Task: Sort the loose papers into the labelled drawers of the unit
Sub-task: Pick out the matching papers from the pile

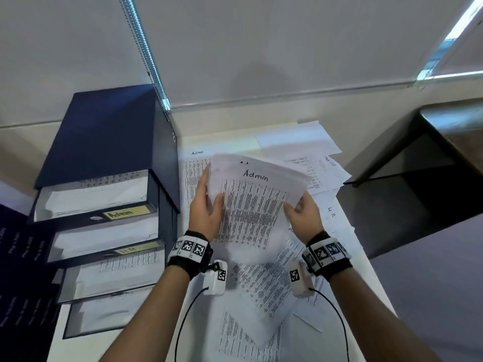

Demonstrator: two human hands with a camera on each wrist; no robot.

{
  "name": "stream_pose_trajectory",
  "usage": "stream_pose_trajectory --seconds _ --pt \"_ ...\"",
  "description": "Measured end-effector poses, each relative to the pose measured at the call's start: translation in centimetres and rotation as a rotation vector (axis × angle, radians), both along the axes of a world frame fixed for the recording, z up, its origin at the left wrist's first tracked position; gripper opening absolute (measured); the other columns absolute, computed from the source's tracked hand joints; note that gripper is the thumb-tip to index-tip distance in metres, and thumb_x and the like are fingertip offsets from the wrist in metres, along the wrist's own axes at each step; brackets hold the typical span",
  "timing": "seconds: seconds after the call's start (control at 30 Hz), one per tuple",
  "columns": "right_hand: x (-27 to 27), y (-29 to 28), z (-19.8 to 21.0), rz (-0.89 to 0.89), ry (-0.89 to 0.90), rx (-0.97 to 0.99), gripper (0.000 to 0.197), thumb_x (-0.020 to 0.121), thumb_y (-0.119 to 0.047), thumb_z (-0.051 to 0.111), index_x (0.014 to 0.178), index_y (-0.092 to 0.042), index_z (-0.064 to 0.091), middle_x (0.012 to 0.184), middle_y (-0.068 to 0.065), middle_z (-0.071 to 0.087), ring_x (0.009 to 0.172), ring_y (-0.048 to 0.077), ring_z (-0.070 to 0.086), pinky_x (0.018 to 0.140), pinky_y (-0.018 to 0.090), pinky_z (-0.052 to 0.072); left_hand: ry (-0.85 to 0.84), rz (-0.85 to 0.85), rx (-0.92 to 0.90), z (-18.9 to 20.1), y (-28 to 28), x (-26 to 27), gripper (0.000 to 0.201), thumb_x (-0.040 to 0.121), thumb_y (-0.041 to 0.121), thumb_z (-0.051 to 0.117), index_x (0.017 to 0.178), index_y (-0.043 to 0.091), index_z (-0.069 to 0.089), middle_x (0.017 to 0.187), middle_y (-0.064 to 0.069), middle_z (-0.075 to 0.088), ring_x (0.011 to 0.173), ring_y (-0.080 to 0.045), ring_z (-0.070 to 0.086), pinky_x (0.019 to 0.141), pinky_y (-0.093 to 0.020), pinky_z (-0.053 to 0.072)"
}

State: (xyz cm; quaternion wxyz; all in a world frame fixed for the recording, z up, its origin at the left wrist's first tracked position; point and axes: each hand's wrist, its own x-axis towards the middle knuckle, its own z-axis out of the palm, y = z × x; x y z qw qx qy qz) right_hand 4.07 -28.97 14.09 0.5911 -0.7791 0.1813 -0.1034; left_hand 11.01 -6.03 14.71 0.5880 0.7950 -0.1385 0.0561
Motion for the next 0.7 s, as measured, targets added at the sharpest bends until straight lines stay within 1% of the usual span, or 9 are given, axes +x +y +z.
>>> stream_pose_trajectory --seconds 0.07,0.13,0.23,0.33,0.4,0.47,0.57,0.63,0.7 --pt "-0.1 0.3 0.8 -0.013 -0.068 0.014 0.042 0.095 -0.001 0.054 0.135 -0.012 0.049 0.124 -0.001 0.063 0.117 0.012 0.061 0.102 0.038 0.05 -0.028 0.039 -0.018 0.5 0.1 -0.2 0.072 0.1 0.011 0.055 0.157 0.032 0.018 0.157 0.011 0.036 0.144 -0.01 0.036 0.117 -0.043 0.037" --pt "-0.1 0.2 2.4 -0.014 -0.2 0.037 0.039 0.095 0.002 0.052 0.132 -0.011 0.049 0.127 0.003 0.063 0.12 0.013 0.06 0.102 0.032 0.05 -0.052 0.102 -0.13 1.6 0.1 -0.4 0.081 0.097 0.011 0.061 0.155 0.042 0.014 0.134 -0.007 0.054 0.119 -0.018 0.057 0.099 -0.037 0.051" --pt "-0.3 -0.3 3.4 -0.021 -0.275 0.042 0.041 0.088 0.006 0.056 0.126 -0.01 0.053 0.119 0.004 0.067 0.112 0.015 0.064 0.094 0.03 0.052 0.018 0.118 -0.275 1.5 0.8 0.0 0.087 0.089 0.016 0.075 0.152 0.042 0.022 0.103 -0.012 0.056 0.093 -0.032 0.059 0.094 -0.035 0.048" --pt "-0.7 -0.3 1.3 -0.021 -0.099 -0.051 0.045 0.082 -0.002 0.064 0.122 -0.02 0.053 0.107 -0.005 0.066 0.1 0.015 0.065 0.087 0.036 0.056 0.212 0.054 -0.194 0.1 0.9 0.1 0.064 0.083 0.03 0.08 0.138 0.029 0.047 0.112 0.008 0.063 0.105 -0.011 0.062 0.101 -0.03 0.049" --pt "-1.0 -0.3 -0.6 -0.008 0.063 -0.09 0.046 0.082 -0.009 0.069 0.123 -0.02 0.052 0.105 -0.003 0.065 0.098 0.018 0.064 0.086 0.042 0.056 0.266 0.005 -0.123 -0.5 0.6 -0.5 0.032 0.084 0.029 0.077 0.11 0.022 0.059 0.094 0.022 0.068 0.093 -0.003 0.064 0.086 -0.024 0.054" --pt "-1.0 -0.2 -1.7 0.001 0.128 -0.1 0.043 0.084 -0.012 0.068 0.124 -0.014 0.053 0.106 0.002 0.065 0.101 0.024 0.064 0.082 0.039 0.055 0.263 -0.005 -0.096 -0.7 0.5 -1.0 0.02 0.086 0.035 0.074 0.096 0.024 0.06 0.089 0.014 0.069 0.09 -0.018 0.067 0.082 -0.036 0.059" --pt "-1.0 0.0 -0.6 0.005 0.09 -0.143 0.034 0.092 -0.012 0.063 0.125 -0.01 0.056 0.109 0.003 0.066 0.105 0.024 0.063 0.082 0.03 0.048 0.224 0.007 -0.086 0.1 0.8 -1.2 0.034 0.091 0.047 0.067 0.108 0.018 0.059 0.103 0.0 0.067 0.1 -0.02 0.065 0.094 -0.052 0.053" --pt "-0.5 0.1 1.4 0.036 0.005 -0.142 0.031 0.094 -0.012 0.061 0.125 -0.011 0.057 0.113 -0.001 0.066 0.106 0.018 0.062 0.089 0.032 0.049 0.189 0.045 -0.09 2.4 1.0 -1.4 0.043 0.093 0.049 0.061 0.115 0.013 0.055 0.112 -0.006 0.066 0.108 -0.017 0.061 0.1 -0.052 0.049" --pt "0.2 0.8 4.0 0.089 -0.076 -0.111 0.031 0.094 -0.012 0.061 0.125 -0.01 0.056 0.114 -0.002 0.066 0.102 0.012 0.064 0.091 0.035 0.053 0.119 0.086 -0.13 5.3 1.5 -1.5 0.027 0.095 0.037 0.062 0.111 0.016 0.056 0.112 -0.01 0.066 0.108 -0.02 0.063 0.099 -0.047 0.05"
